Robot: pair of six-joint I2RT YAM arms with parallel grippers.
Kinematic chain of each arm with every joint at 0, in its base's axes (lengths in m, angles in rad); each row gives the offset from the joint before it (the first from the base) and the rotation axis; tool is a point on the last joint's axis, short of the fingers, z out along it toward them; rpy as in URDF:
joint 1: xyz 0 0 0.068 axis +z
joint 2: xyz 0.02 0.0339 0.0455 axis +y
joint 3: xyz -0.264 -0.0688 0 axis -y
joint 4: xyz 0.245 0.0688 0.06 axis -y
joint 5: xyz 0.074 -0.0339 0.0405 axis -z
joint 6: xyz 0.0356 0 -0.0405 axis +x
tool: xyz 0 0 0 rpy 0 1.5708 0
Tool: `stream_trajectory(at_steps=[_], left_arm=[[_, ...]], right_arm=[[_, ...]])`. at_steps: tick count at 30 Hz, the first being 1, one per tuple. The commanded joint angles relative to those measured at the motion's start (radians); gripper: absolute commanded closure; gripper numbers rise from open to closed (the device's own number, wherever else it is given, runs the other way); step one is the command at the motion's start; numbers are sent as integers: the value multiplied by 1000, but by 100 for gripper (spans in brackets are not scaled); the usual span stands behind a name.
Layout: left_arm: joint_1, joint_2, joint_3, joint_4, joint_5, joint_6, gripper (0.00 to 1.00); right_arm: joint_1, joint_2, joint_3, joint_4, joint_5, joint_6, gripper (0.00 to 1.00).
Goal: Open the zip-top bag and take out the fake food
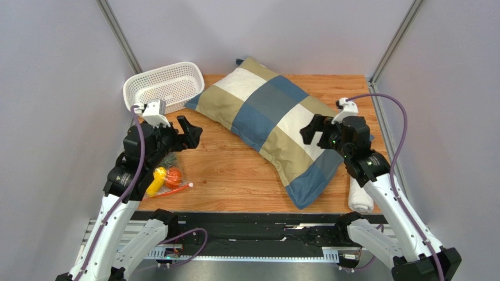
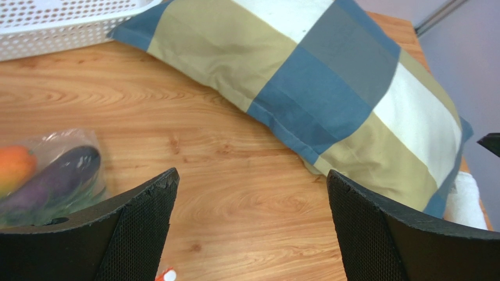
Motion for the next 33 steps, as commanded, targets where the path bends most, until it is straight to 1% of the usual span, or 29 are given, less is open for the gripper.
stream_trajectory(at_steps=[1, 2, 3, 4, 5, 6, 7, 8, 9, 10, 11, 12, 13, 15, 16, 19, 22, 24, 25, 26, 28, 29, 31, 32, 33], left_arm=[[2, -17, 87, -149, -140, -32, 2], [2, -20, 100, -205, -198, -39, 2], [2, -28, 114, -235, -224, -43, 2], [2, -37, 138, -255, -244, -43, 3], [2, -51, 147, -287, -270, -43, 3], [2, -92, 153, -289, -273, -34, 4], [2, -117, 160, -287, -273, -13, 5], [2, -143, 164, -282, -267, -3, 6], [2, -196, 172, -282, -266, 7, 7], [2, -222, 189, -282, -264, 29, 8], [2, -276, 196, -284, -263, 38, 9], [2, -298, 206, -285, -263, 46, 9], [2, -321, 219, -289, -266, 56, 10], [2, -371, 230, -296, -266, 69, 11], [2, -387, 238, -301, -261, 84, 11], [2, -404, 253, -330, -244, 98, 11], [0, -405, 232, -342, -208, 99, 11], [0, -401, 212, -336, -191, 99, 11], [0, -398, 195, -332, -175, 99, 11], [0, -387, 189, -333, -168, 96, 12], [0, -376, 178, -336, -139, 90, 11], [0, -362, 174, -335, -125, 92, 11], [0, -342, 160, -338, -82, 96, 11], [0, -318, 154, -338, -68, 101, 11], [0, -303, 144, -341, -54, 107, 11]], right_arm=[[256, 125, 123, 84, 84, 9, 0], [310, 156, 158, 105, 95, 9, 0], [423, 190, 174, 133, 115, 5, 0], [479, 272, 191, 183, 133, 6, 0], [533, 323, 246, 206, 140, 6, 0], [621, 381, 278, 225, 131, 5, 0], [657, 508, 322, 246, 124, 6, 0], [692, 574, 368, 245, 123, 9, 0], [740, 640, 460, 241, 91, 17, 0], [757, 763, 496, 251, 65, 49, 0], [769, 817, 520, 274, 40, 64, 0], [788, 868, 565, 305, -24, 80, 0], [795, 962, 588, 340, -43, 98, 0], [817, 1050, 672, 358, -87, 109, 0], [821, 1127, 698, 365, -99, 117, 0], [837, 1259, 792, 374, -155, 149, 0], [848, 1346, 832, 412, -179, 167, 0], [846, 1408, 853, 446, -219, 183, 5], [844, 1426, 869, 449, -233, 184, 8], [841, 1440, 890, 452, -247, 192, 20], [834, 1445, 887, 495, -302, 210, 34], [828, 1433, 858, 503, -313, 218, 52], [800, 1356, 777, 576, -317, 252, 73], [788, 1327, 699, 614, -326, 264, 86], [759, 1275, 676, 645, -343, 275, 92]])
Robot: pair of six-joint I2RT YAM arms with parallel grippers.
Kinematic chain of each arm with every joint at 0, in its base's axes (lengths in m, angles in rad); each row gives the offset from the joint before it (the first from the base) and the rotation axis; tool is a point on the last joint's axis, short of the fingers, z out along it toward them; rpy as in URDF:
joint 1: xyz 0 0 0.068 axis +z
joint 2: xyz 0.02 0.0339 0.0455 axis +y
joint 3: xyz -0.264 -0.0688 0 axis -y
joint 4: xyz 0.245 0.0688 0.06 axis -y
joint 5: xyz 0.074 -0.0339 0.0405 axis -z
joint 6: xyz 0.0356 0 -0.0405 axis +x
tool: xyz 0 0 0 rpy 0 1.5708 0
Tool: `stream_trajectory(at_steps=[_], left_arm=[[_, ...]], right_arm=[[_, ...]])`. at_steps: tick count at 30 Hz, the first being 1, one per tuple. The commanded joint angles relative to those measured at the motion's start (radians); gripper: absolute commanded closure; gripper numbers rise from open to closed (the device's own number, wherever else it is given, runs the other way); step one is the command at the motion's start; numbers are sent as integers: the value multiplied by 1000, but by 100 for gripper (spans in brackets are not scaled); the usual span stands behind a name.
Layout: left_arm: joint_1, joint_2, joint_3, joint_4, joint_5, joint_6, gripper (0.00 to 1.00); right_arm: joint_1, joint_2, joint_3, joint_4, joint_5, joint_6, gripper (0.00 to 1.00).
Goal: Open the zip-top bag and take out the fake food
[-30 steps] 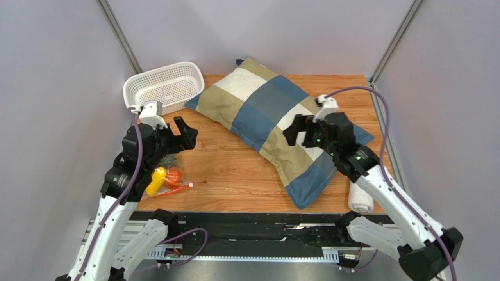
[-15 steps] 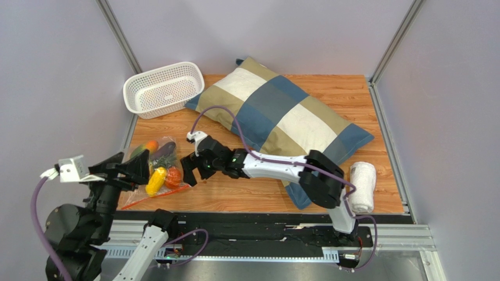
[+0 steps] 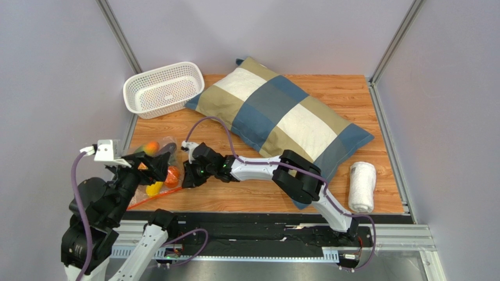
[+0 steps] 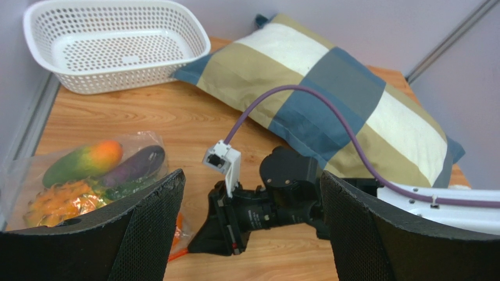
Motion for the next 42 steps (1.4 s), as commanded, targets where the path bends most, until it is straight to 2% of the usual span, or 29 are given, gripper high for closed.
stream_trajectory(at_steps=[1, 3, 7, 9, 11, 12, 14, 18, 21, 23, 26, 28, 32, 36, 42], left_arm=[[0, 84, -41, -10, 109, 34, 11], [0, 131, -62, -12, 135, 35, 12], [0, 168, -157, 60, 299, 61, 13], [0, 200, -187, 79, 333, 57, 12], [0, 244, -236, 111, 350, 40, 12], [0, 257, -253, 128, 367, 29, 17], [-7, 280, -291, 180, 365, -6, 17], [-102, 262, -372, 307, 263, -26, 15], [-218, 292, -397, 356, 76, -8, 14], [-274, 337, -391, 353, -93, 24, 14], [-306, 387, -356, 338, -188, 32, 14], [-337, 401, -342, 333, -304, 35, 14], [-346, 403, -316, 332, -331, 140, 15], [-346, 427, -235, 251, -336, 204, 18], [-346, 476, -199, 238, -232, 363, 16]], right_arm=[[-83, -171, -124, 159, -75, 67, 100], [-122, -233, -148, 115, -105, 70, 100], [-183, -322, -149, 4, -153, 96, 100], [-217, -363, -133, -102, -143, 143, 100], [-247, -379, -107, -134, -167, 215, 100], [-258, -386, -98, -164, -191, 246, 100], [-287, -383, -73, -185, -225, 342, 100], [-306, -353, -3, -238, -334, 433, 100], [-307, -337, 38, -264, -394, 473, 100], [-309, -322, 90, -344, -417, 464, 100], [-314, -322, 103, -355, -457, 483, 100], [-314, -327, 117, -375, -474, 478, 100], [-323, -333, 115, -384, -509, 498, 100], [-323, -331, 132, -376, -529, 519, 100], [-323, -334, 128, -338, -581, 585, 100]])
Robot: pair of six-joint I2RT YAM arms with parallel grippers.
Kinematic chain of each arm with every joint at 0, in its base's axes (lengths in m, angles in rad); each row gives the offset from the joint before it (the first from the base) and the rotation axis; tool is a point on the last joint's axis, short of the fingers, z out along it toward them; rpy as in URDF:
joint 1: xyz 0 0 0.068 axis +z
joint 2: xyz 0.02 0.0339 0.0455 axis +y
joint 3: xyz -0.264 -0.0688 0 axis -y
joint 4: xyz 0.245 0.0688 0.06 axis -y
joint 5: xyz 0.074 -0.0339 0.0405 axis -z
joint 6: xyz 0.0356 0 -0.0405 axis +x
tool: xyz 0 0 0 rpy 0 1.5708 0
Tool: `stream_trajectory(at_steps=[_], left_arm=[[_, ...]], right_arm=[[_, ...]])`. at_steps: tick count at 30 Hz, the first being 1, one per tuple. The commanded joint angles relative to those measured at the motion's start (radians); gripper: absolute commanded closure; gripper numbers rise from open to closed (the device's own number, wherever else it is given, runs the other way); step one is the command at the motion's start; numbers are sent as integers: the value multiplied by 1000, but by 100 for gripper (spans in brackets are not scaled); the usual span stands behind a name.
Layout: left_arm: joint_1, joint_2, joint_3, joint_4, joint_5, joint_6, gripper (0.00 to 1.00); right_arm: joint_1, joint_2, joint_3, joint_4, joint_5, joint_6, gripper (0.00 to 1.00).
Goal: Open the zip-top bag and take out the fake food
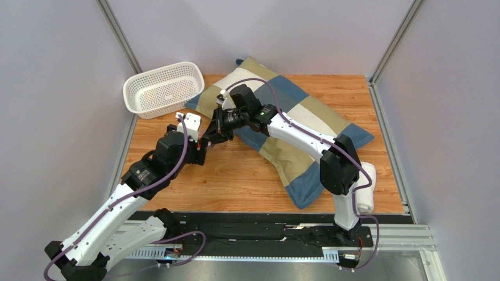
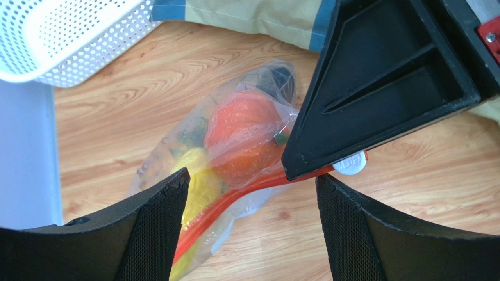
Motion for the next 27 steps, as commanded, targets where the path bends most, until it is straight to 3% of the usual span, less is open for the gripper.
stream_trajectory(at_steps=[1, 4, 6, 7, 8, 10, 11, 13, 14, 16, 19, 22, 24, 27], left_arm=[[1, 66, 61, -8, 108, 147, 16], [1, 110, 81, -28, 77, 169, 18], [1, 111, 68, -2, 69, 203, 25], [1, 103, 64, 5, 63, 210, 32], [1, 95, 61, 13, 55, 219, 48], [1, 69, 68, 12, 32, 210, 65], [2, 55, 68, 9, 41, 213, 79], [2, 7, 68, 4, 75, 215, 89], [2, -12, 65, 2, 95, 216, 96], [2, -66, 58, 4, 173, 216, 100], [4, -106, 58, 4, 262, 210, 100], [7, -107, 76, -16, 360, 212, 100], [16, -83, 100, -43, 415, 215, 100], [48, -38, 124, -67, 510, 206, 100]], right_arm=[[8, -16, 32, 45, -108, 89, 100], [8, -33, 9, 113, -131, 143, 100], [6, -49, 6, 114, -134, 144, 100], [6, -54, 3, 116, -136, 149, 99], [6, -65, 0, 124, -137, 151, 97], [0, -79, -14, 128, -133, 132, 83], [-13, -97, -22, 134, -128, 117, 75], [-38, -118, -51, 134, -119, 24, 52], [-64, -150, -65, 121, -93, -22, 45], [-93, -207, -103, 76, -46, -142, 28], [-119, -278, -155, 19, 56, -381, 20], [-110, -344, -216, 30, 62, -616, 20], [-102, -399, -347, 109, 88, -779, 20], [-66, -511, -545, 303, 12, -968, 16]])
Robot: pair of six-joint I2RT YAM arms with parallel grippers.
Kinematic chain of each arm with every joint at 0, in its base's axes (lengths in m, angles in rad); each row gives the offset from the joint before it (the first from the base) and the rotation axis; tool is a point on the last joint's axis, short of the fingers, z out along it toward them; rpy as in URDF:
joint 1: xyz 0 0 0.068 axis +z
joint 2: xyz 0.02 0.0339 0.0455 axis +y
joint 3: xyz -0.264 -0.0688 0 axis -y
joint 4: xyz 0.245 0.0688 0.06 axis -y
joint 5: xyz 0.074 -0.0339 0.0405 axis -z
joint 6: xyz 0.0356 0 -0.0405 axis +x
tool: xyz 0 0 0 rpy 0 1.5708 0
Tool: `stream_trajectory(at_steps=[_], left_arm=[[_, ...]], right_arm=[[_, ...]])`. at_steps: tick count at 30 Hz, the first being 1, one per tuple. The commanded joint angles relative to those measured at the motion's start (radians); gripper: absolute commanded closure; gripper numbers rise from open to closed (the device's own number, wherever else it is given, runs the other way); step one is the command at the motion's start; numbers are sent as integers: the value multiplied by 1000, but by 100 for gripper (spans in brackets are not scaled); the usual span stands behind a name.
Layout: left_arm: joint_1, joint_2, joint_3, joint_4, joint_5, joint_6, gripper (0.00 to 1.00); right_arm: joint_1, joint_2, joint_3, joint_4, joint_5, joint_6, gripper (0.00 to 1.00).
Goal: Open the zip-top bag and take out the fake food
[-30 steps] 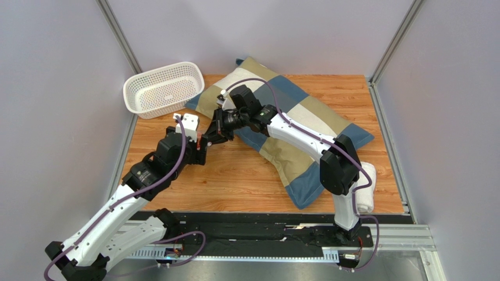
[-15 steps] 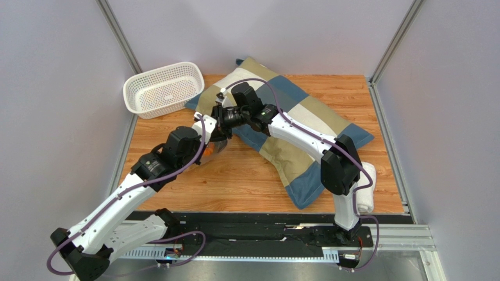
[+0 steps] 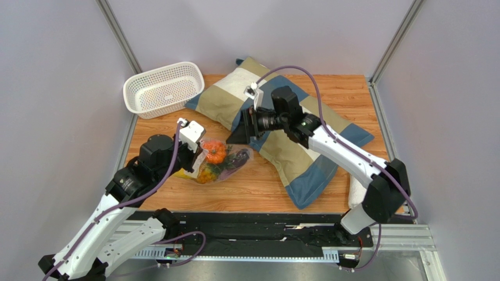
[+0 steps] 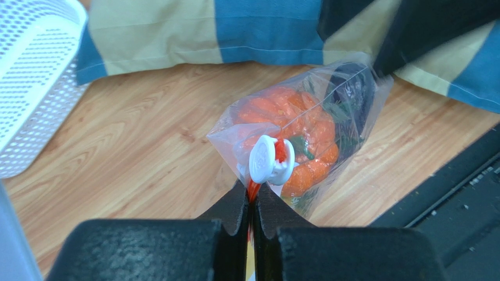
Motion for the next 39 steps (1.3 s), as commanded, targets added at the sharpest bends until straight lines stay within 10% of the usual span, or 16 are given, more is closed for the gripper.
stream_trajectory(at_steps=[1, 19, 26, 39], left_arm=[[46, 60, 60, 4, 194, -6, 100], [94, 146, 97, -43, 633, -23, 100], [96, 150, 123, -114, 604, -6, 100], [97, 3, 71, 41, 593, -80, 65]], right_arm=[[81, -132, -199, 206, -50, -428, 15], [204, -50, -219, 302, 297, -751, 17], [198, -60, -165, 124, 260, -806, 91], [183, -101, -180, 79, 102, -736, 100]])
